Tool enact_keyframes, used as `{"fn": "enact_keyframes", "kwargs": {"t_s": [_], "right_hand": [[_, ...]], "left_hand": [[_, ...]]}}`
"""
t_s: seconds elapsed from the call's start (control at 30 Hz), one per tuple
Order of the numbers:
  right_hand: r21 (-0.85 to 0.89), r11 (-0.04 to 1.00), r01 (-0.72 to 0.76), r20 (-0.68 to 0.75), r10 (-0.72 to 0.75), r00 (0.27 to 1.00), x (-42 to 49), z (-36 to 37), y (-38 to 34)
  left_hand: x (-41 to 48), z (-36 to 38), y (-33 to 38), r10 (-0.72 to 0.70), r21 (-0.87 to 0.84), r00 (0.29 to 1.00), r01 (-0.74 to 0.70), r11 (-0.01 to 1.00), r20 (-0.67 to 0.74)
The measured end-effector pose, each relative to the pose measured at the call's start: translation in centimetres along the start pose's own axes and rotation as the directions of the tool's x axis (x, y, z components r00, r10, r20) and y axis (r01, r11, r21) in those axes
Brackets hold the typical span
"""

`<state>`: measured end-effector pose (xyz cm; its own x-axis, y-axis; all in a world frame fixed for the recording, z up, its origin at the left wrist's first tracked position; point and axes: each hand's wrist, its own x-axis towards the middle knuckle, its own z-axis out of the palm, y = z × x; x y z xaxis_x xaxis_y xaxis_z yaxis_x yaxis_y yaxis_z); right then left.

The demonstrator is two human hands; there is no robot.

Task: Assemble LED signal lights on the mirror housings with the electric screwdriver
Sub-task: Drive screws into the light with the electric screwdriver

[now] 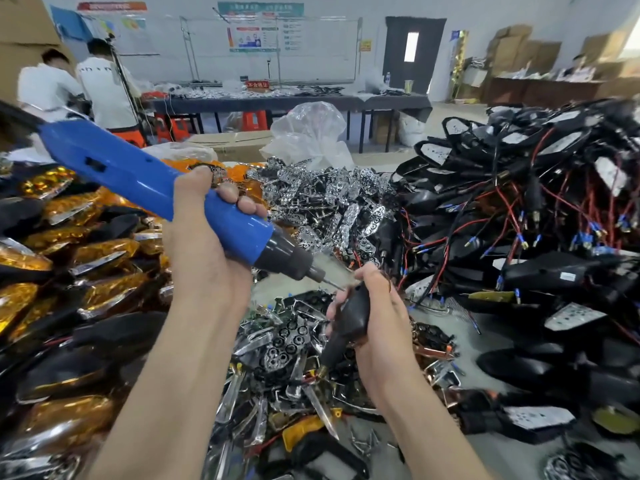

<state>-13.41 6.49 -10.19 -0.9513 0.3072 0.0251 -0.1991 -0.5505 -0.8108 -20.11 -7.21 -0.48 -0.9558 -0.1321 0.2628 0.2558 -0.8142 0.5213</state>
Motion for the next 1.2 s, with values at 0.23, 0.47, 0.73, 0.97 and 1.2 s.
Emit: {"fn": "enact_keyframes", "kwargs": {"t_s": [0.23,0.47,0.73,0.97,1.2], "right_hand": [[-0.061,0.998,0.009,0.005,-0.008,1.0,0.5,0.0,0.3],[-0.11,0.994,0.023,0.032,-0.02,0.999,0.1,0.2,0.1],[-0.198,0.979,0.054,0.032,-0.049,0.998,0.0,0.3,0.2],[-0.214,0.975,0.064,0.047,-0.055,0.997,-0.2,0.5,0.3],[-0.235,0.965,0.114,0.011,-0.115,0.993,-0.2,0.4,0.3]], "left_hand": [[0.0,-0.5,-0.8,-0.031,0.04,0.997,0.034,0.999,-0.076],[0.1,-0.7,-0.8,-0.034,0.043,0.997,0.037,0.998,-0.073],[0.2,-0.8,-1.4,-0.067,0.069,0.995,0.072,0.995,-0.078],[0.3,-1.2,-1.7,-0.071,0.072,0.989,0.081,0.994,-0.132],[0.0,-1.3,-2.4,-0.093,0.055,0.978,0.105,0.993,-0.186]]}}
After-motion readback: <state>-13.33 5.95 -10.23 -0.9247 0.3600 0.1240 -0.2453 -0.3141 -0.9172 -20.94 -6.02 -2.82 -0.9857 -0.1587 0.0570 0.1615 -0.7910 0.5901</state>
